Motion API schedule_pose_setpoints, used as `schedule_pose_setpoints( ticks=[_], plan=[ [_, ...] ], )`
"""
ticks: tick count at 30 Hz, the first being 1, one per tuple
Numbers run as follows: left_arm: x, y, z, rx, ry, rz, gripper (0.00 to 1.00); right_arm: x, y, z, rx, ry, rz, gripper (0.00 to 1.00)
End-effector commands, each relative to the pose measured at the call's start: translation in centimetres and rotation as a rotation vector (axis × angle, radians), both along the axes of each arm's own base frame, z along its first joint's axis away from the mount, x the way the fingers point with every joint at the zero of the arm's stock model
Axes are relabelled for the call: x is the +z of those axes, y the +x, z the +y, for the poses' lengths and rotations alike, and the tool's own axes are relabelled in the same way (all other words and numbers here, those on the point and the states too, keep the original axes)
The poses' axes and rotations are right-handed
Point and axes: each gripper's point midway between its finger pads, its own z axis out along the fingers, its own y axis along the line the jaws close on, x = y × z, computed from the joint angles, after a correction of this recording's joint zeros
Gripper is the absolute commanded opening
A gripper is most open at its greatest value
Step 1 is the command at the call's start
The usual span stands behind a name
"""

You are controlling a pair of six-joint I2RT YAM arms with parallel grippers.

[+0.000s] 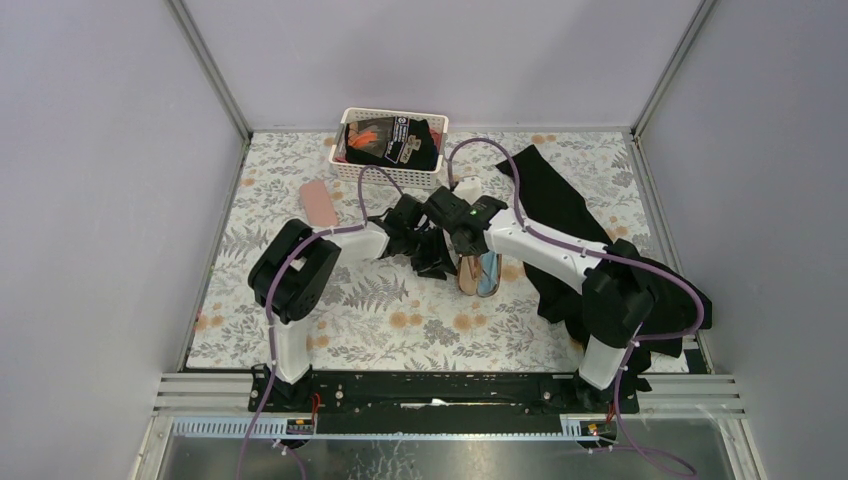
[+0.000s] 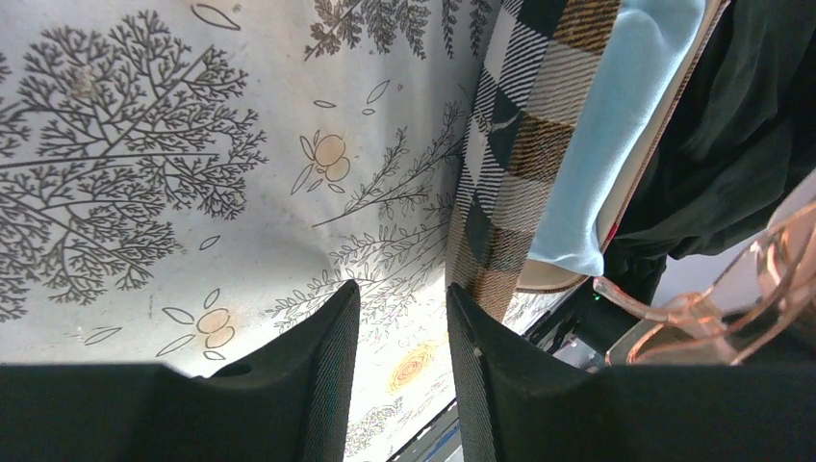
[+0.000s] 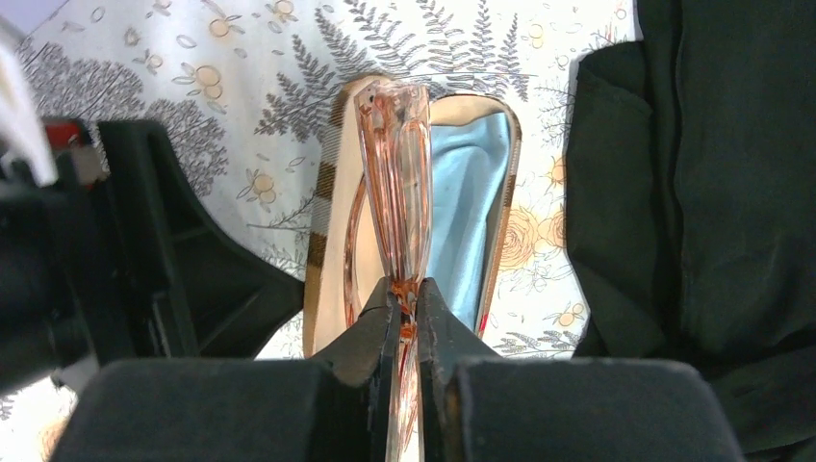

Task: Organize the sunglasses
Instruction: Place the sunglasses in the sunglasses case.

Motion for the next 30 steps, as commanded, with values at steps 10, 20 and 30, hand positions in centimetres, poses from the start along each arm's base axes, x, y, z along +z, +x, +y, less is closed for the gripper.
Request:
schedule_pose_setpoints(
  ticks=[10, 20, 30],
  plan=[
    [1.1, 1.0, -1.5, -0.022, -0.049, -0.043, 0.43, -1.7, 0.3, -2.7, -0.078, -0.06, 0.044, 0.04],
    [1.4, 1.3, -2.4, -0.038, -0.062, -0.047, 0.43, -3.2, -0.3, -3.8, -0.077, -0.115, 0.13, 0.05],
    [1.5, 1.6, -3.2, -0.048, -0.072, -0.047, 0.43, -2.4, 0.0, -3.8, 0.009, -0.149, 0.141, 0.04]
  ],
)
